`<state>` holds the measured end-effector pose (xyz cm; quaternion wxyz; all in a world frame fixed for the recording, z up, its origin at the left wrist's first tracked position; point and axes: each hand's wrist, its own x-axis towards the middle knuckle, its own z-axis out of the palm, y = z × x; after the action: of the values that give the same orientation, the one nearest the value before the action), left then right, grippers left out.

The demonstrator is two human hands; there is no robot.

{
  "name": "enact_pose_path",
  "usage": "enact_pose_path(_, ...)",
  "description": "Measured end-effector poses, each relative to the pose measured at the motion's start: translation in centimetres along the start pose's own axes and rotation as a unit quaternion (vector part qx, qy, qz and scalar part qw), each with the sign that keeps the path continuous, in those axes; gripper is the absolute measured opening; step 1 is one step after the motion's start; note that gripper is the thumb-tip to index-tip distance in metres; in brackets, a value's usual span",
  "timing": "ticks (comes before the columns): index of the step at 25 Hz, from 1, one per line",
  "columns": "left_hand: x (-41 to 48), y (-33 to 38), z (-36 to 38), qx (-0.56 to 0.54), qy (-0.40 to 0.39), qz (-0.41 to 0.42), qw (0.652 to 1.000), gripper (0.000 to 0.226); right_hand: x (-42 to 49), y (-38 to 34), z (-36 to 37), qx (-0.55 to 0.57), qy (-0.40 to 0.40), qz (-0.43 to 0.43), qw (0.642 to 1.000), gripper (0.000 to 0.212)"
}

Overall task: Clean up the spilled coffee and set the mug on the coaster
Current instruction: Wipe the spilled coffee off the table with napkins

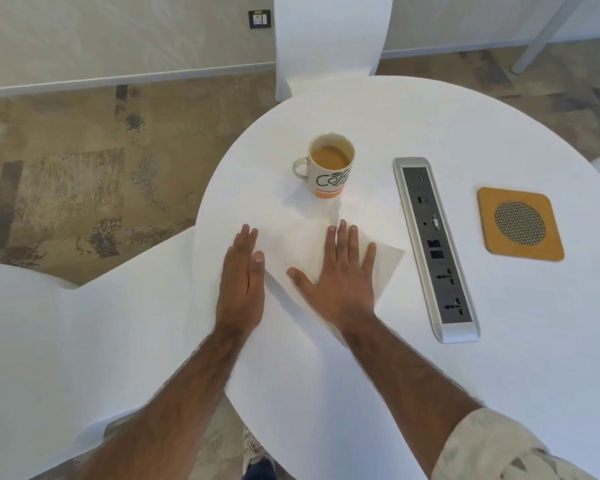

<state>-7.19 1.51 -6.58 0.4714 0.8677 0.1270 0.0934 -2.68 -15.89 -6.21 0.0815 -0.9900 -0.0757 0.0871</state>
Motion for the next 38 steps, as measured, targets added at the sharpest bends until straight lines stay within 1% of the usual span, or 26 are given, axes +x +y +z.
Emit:
enact_pose_path(1,0.0,0.2,-0.3,-0.051,0.009,-0.012,0.999,0.054,0.2,-0.9,0.2,-0.003,0.004,-0.019,1.000,0.103)
enact_pose_path(3,-0.1,0.3,-0.9,-0.118,0.008,-0.024,0.993,0.054,0.2,-2.2,0.6,-0.017,0.013,-0.066,0.998,0.090)
enact_pose_path(6,0.2,-0.3,-1.5,-0.183,-0.022,-0.041,0.982,0.062,-0.7,-2.9,1.4,-0.035,0.017,-0.126,0.991,0.070)
enact_pose_path(8,0.4,-0.8,-1.7,-0.208,-0.033,-0.050,0.976,0.062,-1.9,-3.0,1.8,-0.032,0.020,-0.142,0.989,0.065)
enact_pose_path(9,0.4,-0.9,-1.6,-0.203,-0.036,-0.046,0.977,0.060,-2.7,-2.9,2.0,-0.026,0.021,-0.148,0.988,0.064)
enact_pose_path(10,0.4,-1.0,-1.4,-0.184,-0.038,-0.037,0.981,0.057,-3.6,-2.8,2.2,-0.020,0.022,-0.151,0.988,0.064)
enact_pose_path(12,0.1,-1.2,-0.8,-0.101,-0.041,-0.005,0.994,0.056,-5.7,-2.2,2.5,-0.014,0.024,-0.145,0.989,0.064)
enact_pose_path(14,-0.1,-1.3,-0.3,0.004,-0.045,0.032,0.998,0.059,-7.8,-0.8,2.6,-0.009,0.027,-0.109,0.994,0.066)
enact_pose_path(15,-0.1,-1.2,-0.1,0.044,-0.052,0.045,0.997,0.061,-8.5,0.2,2.5,-0.006,0.030,-0.078,0.997,0.067)
enact_pose_path(17,0.0,-1.0,0.0,0.110,-0.071,0.061,0.990,0.069,-9.0,2.2,2.2,0.002,0.037,0.003,0.999,0.069)
enact_pose_path(19,0.0,-0.9,0.3,0.204,-0.091,0.072,0.972,0.072,-8.1,3.9,1.7,0.008,0.049,0.068,0.996,0.069)
enact_pose_path(21,0.0,-1.0,0.8,0.294,-0.100,0.083,0.947,0.070,-5.9,4.8,1.3,0.017,0.061,0.085,0.994,0.068)
enact_pose_path(23,-0.2,-1.0,1.2,0.324,-0.101,0.087,0.937,0.070,-2.9,5.3,0.8,0.021,0.067,0.085,0.994,0.069)
enact_pose_path(26,0.0,-0.8,1.0,0.285,-0.097,0.078,0.950,0.073,0.8,5.0,0.4,0.010,0.064,0.053,0.996,0.072)
enact_pose_path(28,0.1,-0.8,0.6,0.224,-0.093,0.069,0.968,0.075,1.9,3.8,0.5,0.006,0.056,0.018,0.998,0.073)
enact_pose_path(30,-0.1,-0.7,0.5,0.139,-0.080,0.056,0.985,0.070,2.3,1.8,0.8,0.000,0.053,-0.025,0.998,0.073)
enact_pose_path(31,-0.1,-0.5,0.3,0.073,-0.067,0.028,0.995,0.065,2.5,0.7,1.1,-0.001,0.058,-0.046,0.997,0.072)
enact_pose_path(33,0.3,0.3,-0.2,-0.040,-0.028,-0.049,0.998,0.054,1.9,-1.4,1.5,0.002,0.064,-0.090,0.994,0.068)
enact_pose_path(34,0.5,0.9,-0.3,-0.049,-0.006,-0.063,0.997,0.050,1.2,-2.1,2.0,0.002,0.064,-0.115,0.991,0.067)
enact_pose_path(35,0.7,1.8,-0.2,-0.017,0.010,-0.039,0.999,0.049,0.3,-2.5,2.3,0.003,0.062,-0.145,0.987,0.066)
enact_pose_path(36,0.7,2.9,0.2,0.020,0.013,0.011,1.000,0.049,-0.7,-2.6,2.4,0.005,0.057,-0.176,0.983,0.065)
enact_pose_path(37,0.7,4.0,0.9,0.038,-0.005,0.066,0.997,0.049,-1.4,-2.4,2.4,0.012,0.048,-0.205,0.977,0.064)
enact_pose_path(38,0.3,5.3,1.6,0.032,-0.051,0.097,0.994,0.049,-1.8,-2.0,2.2,0.035,0.039,-0.224,0.973,0.063)
